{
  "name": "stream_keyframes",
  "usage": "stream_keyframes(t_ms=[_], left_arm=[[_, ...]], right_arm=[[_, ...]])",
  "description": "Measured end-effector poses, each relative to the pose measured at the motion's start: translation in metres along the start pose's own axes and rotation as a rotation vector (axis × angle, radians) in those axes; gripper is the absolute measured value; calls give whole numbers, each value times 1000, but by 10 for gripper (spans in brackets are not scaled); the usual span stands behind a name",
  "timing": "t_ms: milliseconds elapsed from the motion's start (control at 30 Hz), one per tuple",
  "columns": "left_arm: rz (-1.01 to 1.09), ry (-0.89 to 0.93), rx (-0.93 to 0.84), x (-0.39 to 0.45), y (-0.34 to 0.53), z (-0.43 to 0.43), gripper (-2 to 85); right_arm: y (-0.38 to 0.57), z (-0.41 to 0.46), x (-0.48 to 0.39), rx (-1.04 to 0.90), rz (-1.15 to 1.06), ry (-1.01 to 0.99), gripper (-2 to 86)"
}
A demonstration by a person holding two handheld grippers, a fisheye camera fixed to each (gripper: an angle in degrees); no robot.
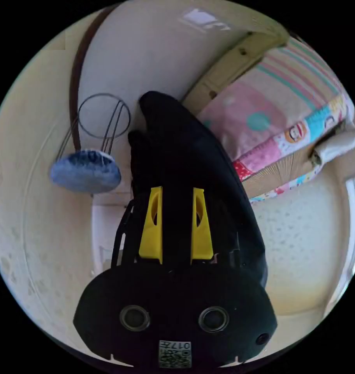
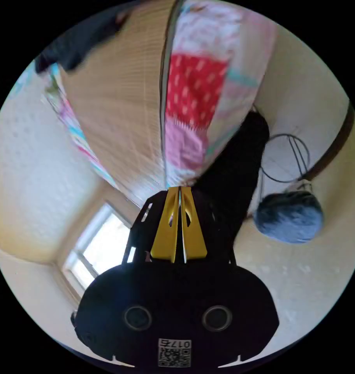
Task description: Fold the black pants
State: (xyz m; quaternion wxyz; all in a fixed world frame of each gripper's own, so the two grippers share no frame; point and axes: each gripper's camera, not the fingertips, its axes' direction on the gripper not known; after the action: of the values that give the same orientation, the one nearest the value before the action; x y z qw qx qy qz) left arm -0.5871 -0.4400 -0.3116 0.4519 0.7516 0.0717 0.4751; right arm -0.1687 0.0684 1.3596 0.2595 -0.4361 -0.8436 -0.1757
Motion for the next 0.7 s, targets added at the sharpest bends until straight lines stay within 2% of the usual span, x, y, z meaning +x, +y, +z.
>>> stream_keyframes(t_ms=[33,67,100,133,167,200,233,300,333,367,400,433,500,567,700], left_arm=[[-67,31,4,-6,1,0,111],[-155,85,74,-4,3,-8,106],[-121,150,183,18,1,-15,95],[-65,178,224,35,-2,-17,83],[104,211,251,79,-12,-13,57],[291,200,188,133,-22,3,32],[378,176,129,161,-26,16,19],[640,-60,-173,268,-21,92,35],[692,-144,-245,291,-14,115,48],[790,-323,-364,330,7,163,62],[886,-501,-428,358,32,208,67],[930,-579,-442,368,45,228,65],[1055,-829,-441,385,90,305,55],[1087,-898,-473,374,111,358,51],[1056,-800,-535,294,128,446,43]], right_arm=[[14,-19,7,92,1,-100,5],[43,-45,21,265,-10,-287,5],[71,-56,34,397,-23,-441,5],[84,-57,40,445,-26,-505,5],[105,-50,51,509,-21,-608,5],[122,-33,61,543,-6,-689,6],[129,-23,65,552,3,-725,6],[148,26,74,560,26,-864,9],[151,40,75,556,33,-897,10],[156,67,76,543,62,-963,13],[159,90,76,538,141,-1049,17],[161,99,76,559,175,-1108,19],[165,109,62,716,156,-1327,25],[156,105,39,716,81,-1361,34],[126,88,-27,556,-69,-1193,74]])
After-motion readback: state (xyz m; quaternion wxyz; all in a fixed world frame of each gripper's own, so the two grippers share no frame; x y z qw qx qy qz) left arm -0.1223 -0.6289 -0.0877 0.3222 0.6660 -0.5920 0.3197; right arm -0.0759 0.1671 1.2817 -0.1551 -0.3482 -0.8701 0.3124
